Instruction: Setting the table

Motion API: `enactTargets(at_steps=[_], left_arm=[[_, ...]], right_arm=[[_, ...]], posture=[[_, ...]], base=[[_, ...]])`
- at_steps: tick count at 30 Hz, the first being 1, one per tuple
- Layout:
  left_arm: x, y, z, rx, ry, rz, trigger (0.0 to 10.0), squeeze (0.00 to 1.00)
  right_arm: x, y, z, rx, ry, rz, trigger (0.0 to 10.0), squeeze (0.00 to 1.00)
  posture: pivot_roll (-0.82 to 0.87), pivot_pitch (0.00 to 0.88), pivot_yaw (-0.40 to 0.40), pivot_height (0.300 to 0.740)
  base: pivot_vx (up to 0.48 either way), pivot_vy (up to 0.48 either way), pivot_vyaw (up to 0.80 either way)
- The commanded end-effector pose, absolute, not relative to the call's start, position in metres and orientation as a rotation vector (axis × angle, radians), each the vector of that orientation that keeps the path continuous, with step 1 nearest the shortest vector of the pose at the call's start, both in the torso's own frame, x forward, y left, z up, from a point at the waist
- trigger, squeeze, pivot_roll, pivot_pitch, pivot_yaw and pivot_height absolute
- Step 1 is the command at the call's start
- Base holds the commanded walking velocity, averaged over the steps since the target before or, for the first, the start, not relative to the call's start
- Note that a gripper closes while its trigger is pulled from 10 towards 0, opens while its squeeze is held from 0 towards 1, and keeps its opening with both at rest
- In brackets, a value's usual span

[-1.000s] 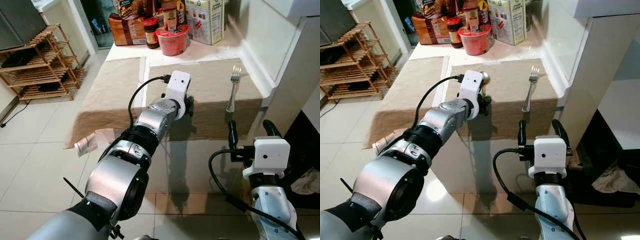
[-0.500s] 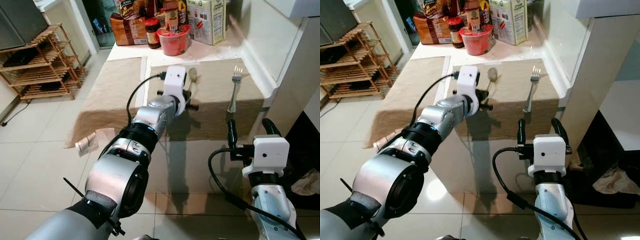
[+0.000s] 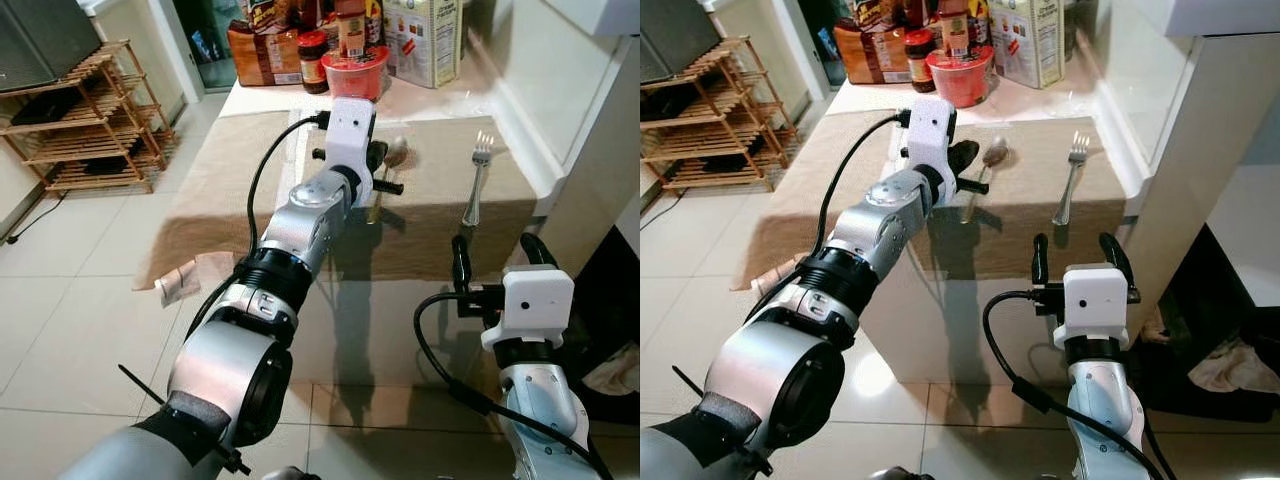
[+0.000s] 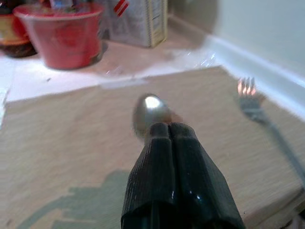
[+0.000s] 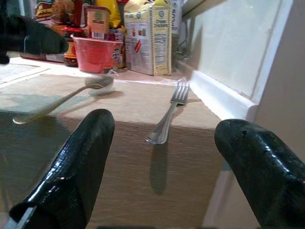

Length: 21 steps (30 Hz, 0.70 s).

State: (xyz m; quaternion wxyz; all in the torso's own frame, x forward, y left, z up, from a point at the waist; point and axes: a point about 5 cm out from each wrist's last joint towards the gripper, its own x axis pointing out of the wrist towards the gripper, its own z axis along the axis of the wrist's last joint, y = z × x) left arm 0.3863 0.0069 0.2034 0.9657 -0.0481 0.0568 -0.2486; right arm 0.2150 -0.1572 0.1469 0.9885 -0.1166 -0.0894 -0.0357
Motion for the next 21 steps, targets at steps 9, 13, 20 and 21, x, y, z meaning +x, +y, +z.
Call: enactTargets(at_steps=[9,13,20,21], left_arm=[[0.378,-0.004,0.188,-0.042,0.158,-0.518,10.0,0.0],[0.378,-0.004,0.189,-0.04,0.153,-0.513,10.0,0.0],[0.377,-0.001,0.196,-0.01,0.061,-0.498,10.0,0.0],[0.378,0.003,0.2,0.015,0.006,-0.482,10.0,0.0]], right_arm=[[0.217,-0.153,0.145,-0.23,-0.179,-0.055,10.0,0.0],[0.217,-0.153,0.144,-0.229,-0.177,-0.055,10.0,0.0],[0.218,-0.154,0.145,-0.23,-0.187,-0.06,10.0,0.0],[0.218,-0.155,0.146,-0.231,-0.194,-0.068,10.0,0.0]], posture=[[-0.12,0.0,0.144,0.732],[-0.12,0.0,0.145,0.732],[-0.12,0.0,0.142,0.732],[-0.12,0.0,0.142,0.732]], base=[[0.0,0.0,0.0],[0.0,0.0,0.0],[0.0,0.0,0.0],[0.0,0.0,0.0]])
